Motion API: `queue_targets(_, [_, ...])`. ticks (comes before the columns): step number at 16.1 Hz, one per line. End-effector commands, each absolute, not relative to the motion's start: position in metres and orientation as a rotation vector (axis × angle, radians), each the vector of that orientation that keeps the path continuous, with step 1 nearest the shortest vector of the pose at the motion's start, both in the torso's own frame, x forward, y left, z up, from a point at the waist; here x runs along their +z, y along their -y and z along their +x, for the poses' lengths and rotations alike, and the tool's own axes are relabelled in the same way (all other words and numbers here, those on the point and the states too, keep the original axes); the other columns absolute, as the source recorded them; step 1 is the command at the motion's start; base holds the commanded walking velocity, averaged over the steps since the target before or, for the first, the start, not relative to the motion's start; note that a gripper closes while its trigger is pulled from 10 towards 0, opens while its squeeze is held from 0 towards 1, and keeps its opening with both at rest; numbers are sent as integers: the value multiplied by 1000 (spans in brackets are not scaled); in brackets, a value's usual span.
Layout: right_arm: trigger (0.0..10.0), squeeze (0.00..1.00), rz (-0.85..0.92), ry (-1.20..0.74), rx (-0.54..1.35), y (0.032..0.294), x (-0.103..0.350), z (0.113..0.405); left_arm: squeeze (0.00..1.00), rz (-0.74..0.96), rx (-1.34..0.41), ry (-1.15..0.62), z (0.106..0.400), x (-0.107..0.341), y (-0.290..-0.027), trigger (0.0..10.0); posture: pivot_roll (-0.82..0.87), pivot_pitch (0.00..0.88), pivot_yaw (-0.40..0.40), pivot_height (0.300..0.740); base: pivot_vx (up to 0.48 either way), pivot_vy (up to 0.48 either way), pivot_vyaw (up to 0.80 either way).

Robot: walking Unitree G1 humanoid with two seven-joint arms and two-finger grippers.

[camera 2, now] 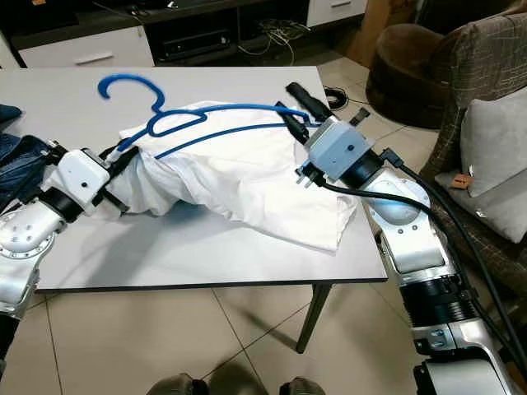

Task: Hang hanger

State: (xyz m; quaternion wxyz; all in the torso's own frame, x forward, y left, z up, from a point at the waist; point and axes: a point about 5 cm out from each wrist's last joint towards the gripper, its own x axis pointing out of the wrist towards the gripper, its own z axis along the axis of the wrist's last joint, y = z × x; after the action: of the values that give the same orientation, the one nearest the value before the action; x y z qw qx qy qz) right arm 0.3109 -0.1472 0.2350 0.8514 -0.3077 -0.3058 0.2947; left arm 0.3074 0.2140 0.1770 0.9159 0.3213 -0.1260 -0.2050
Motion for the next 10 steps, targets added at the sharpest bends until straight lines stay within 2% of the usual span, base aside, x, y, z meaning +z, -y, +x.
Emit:
queue_targets(1, [0,0,-682,699,686,134,240,305,0,672,-460,256,307,175,-207,0,-40,36,31,740,0,0,0])
queue_targets(10, [0,0,-698,710,855,100,227,297,0,680,-496,281,305,176,-198,0,-35,36,31,740,0,0,0])
